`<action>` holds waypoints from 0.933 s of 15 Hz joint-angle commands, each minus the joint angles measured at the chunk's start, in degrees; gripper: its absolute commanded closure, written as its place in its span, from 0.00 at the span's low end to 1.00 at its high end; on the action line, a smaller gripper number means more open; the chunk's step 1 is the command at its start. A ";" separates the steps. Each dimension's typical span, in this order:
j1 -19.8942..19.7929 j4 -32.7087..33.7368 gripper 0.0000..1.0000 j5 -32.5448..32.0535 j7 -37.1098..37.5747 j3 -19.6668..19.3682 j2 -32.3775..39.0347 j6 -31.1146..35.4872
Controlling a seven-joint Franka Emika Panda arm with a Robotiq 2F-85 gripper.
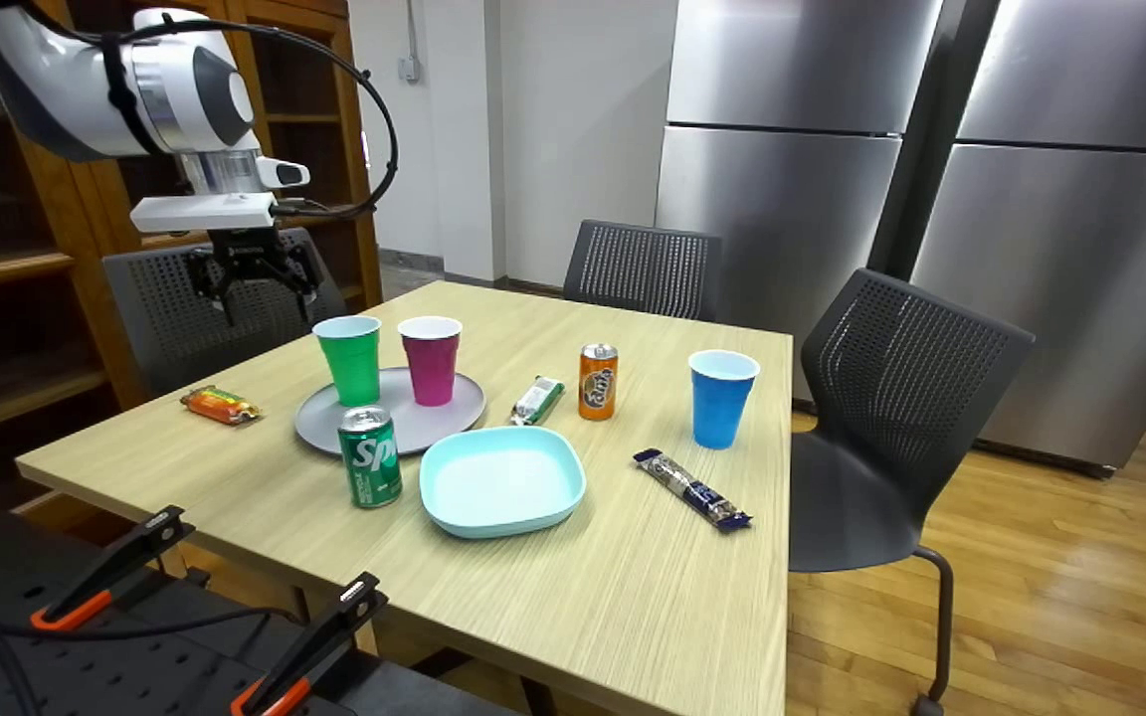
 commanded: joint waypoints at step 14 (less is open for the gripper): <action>-0.51 4.29 0.00 -6.96 -13.85 1.64 4.89 -2.82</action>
